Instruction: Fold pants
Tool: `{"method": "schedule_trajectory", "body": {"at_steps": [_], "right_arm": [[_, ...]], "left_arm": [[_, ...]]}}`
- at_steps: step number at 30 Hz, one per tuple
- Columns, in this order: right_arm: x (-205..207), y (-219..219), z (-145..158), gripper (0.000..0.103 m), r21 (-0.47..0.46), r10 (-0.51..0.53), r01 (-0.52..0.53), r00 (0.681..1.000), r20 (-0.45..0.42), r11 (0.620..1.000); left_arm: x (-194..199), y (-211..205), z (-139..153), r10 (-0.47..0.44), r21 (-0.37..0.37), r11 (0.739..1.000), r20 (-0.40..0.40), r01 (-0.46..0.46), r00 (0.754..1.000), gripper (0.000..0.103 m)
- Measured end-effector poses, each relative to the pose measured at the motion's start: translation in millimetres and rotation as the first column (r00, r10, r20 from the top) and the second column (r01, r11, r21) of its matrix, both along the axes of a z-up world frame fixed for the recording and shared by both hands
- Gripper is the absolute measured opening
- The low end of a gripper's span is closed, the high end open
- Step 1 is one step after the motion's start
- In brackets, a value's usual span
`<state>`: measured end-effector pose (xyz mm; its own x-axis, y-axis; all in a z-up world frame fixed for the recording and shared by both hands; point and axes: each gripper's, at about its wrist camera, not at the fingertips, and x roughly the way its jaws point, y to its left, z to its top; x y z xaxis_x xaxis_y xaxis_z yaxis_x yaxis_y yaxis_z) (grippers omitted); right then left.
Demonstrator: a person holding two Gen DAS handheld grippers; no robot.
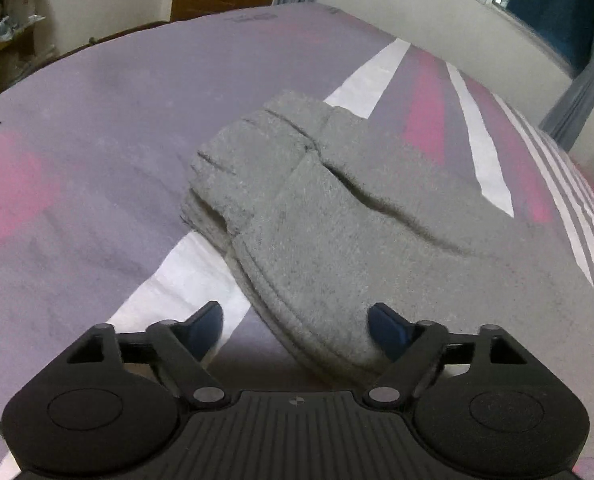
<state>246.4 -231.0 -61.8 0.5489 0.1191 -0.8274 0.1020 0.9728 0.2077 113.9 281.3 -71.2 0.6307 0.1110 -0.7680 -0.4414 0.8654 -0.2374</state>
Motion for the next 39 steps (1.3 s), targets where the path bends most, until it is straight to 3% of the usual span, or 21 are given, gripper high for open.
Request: {"method": "schedule_trajectory", "body": {"at_steps": [1, 2, 3, 8, 10, 12, 14, 15, 17, 19, 20, 23, 28, 30, 32, 35, 38, 39], "right_arm": [[0, -2, -1, 0.048, -0.015, 0.009, -0.009, 1.0, 0.002, 1.0], [-4, -5, -1, 0.024, -0.015, 0.029, -0.029, 1.0, 0.008, 0.999], [-7, -10, 5, 0.007, 0.0, 0.039, -0.039, 0.999, 0.017, 0.999], [-58, -43, 17, 0.007, 0.049, 0.045, -0.048, 0.998, 0.051, 0.998], [-71, -45, 27, 0.014, 0.067, 0.029, -0.036, 0.995, 0.09, 0.997], [-67, -44, 34, 0.042, 0.055, -0.015, 0.009, 0.994, 0.11, 0.998], [-50, -40, 37, 0.06, 0.035, -0.033, 0.028, 0.992, 0.125, 0.999], [-40, -37, 35, 0.062, 0.016, -0.034, 0.032, 0.993, 0.11, 0.999], [-20, -30, 28, 0.062, -0.068, -0.047, 0.05, 0.998, 0.043, 0.996], [-19, -31, 23, 0.031, -0.136, -0.048, 0.052, 0.998, 0.037, 0.989], [-25, -37, 22, 0.013, -0.122, -0.051, 0.054, 0.998, 0.025, 0.991], [-64, -59, 26, 0.009, -0.053, -0.061, 0.066, 0.995, 0.075, 0.996], [-90, -83, 5, 0.01, 0.024, -0.085, 0.084, 0.996, 0.042, 0.996], [-86, -79, 17, 0.041, -0.035, -0.074, 0.077, 0.994, 0.08, 0.996], [-76, -70, 33, 0.049, -0.12, -0.018, 0.037, 0.988, 0.156, 0.992], [-40, -57, 42, 0.047, -0.213, 0.066, -0.034, 0.987, 0.146, 0.976], [-5, -47, 26, 0.045, -0.362, 0.128, -0.101, 0.991, 0.05, 0.926], [-4, -48, 24, 0.033, -0.4, 0.133, -0.099, 0.99, 0.057, 0.911]], "left_arm": [[-1, 0, 1, -0.001, 0.001, 1.0, 0.0, 0.001, 1.0, 0.082], [-2, -1, 2, -0.005, 0.004, 1.0, -0.001, 0.005, 1.0, 0.082], [-4, 0, 2, -0.01, 0.003, 1.0, -0.002, 0.01, 1.0, 0.082], [6, 1, 1, -0.033, -0.002, 0.999, 0.005, 0.033, 0.999, 0.082], [15, -1, -6, -0.038, 0.006, 0.999, 0.009, 0.038, 0.999, 0.082], [15, -2, -9, -0.035, 0.007, 0.999, 0.008, 0.035, 0.999, 0.083], [14, -2, -9, -0.039, 0.011, 0.999, 0.009, 0.039, 0.999, 0.083], [15, -3, -10, -0.04, 0.011, 0.999, 0.01, 0.039, 0.999, 0.083], [14, -3, -11, -0.045, 0.012, 0.999, 0.014, 0.045, 0.999, 0.083], [14, -3, -12, -0.045, 0.01, 0.999, 0.018, 0.045, 0.999, 0.083], [14, -4, -12, -0.048, 0.012, 0.999, 0.019, 0.047, 0.999, 0.083], [13, -5, -12, -0.053, 0.014, 0.998, 0.024, 0.053, 0.998, 0.083], [12, -7, -13, -0.066, 0.018, 0.998, 0.031, 0.066, 0.997, 0.083], [13, -6, -13, -0.067, 0.016, 0.998, 0.031, 0.066, 0.997, 0.084], [16, -7, -14, -0.067, 0.017, 0.998, 0.027, 0.066, 0.997, 0.085], [19, -8, -15, -0.062, 0.013, 0.998, 0.021, 0.062, 0.998, 0.087], [21, -7, -14, -0.068, 0.011, 0.998, 0.013, 0.067, 0.998, 0.087], [21, -7, -15, -0.071, 0.008, 0.997, 0.014, 0.07, 0.997, 0.087]]}}
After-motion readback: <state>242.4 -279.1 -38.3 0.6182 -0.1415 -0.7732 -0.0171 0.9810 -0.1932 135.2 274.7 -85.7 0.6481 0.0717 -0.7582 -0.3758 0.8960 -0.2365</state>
